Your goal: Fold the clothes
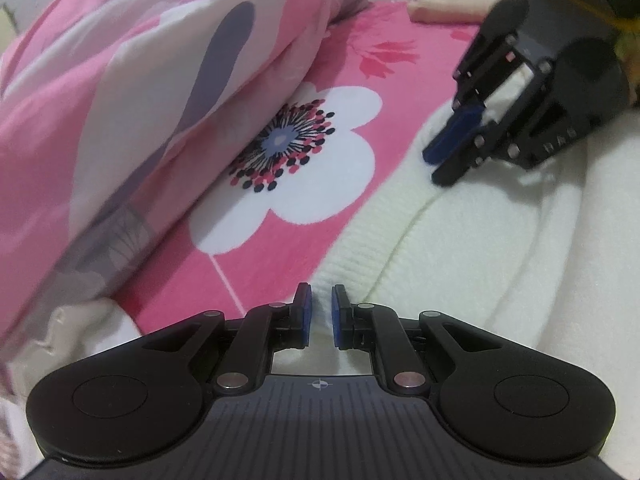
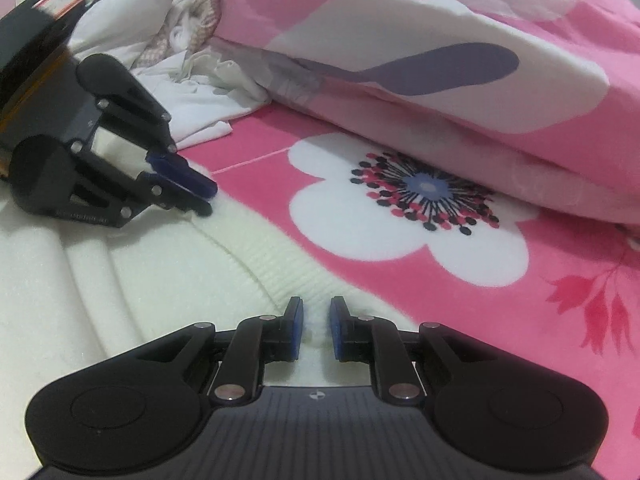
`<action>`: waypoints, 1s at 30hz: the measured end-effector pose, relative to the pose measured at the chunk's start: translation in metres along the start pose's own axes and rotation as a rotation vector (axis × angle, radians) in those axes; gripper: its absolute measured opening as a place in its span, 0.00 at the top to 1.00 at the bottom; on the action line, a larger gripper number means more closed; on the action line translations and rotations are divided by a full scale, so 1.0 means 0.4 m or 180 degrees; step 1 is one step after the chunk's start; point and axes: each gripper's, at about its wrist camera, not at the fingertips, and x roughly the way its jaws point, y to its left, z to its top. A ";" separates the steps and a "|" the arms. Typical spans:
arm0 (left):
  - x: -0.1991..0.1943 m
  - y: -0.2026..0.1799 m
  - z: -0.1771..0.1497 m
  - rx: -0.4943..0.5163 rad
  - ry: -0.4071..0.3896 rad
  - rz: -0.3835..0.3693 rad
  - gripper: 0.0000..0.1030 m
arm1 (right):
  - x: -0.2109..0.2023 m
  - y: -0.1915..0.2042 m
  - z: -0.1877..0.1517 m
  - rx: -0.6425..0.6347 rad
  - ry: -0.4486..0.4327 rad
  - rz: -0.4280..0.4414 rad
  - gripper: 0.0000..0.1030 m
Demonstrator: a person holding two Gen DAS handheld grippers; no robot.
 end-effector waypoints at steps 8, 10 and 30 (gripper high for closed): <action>-0.209 0.054 -0.054 -0.0256 0.0050 0.0317 0.66 | -0.099 0.017 0.019 0.0215 -0.0186 -0.0115 0.62; -0.296 0.081 -0.085 -0.0513 -0.0001 0.0347 0.64 | -0.159 0.032 0.010 0.0290 -0.0380 -0.0180 0.61; -0.604 -0.050 -0.403 -0.2338 -0.0838 0.0006 0.20 | -0.531 0.388 -0.260 0.1299 -0.1555 -0.0322 0.00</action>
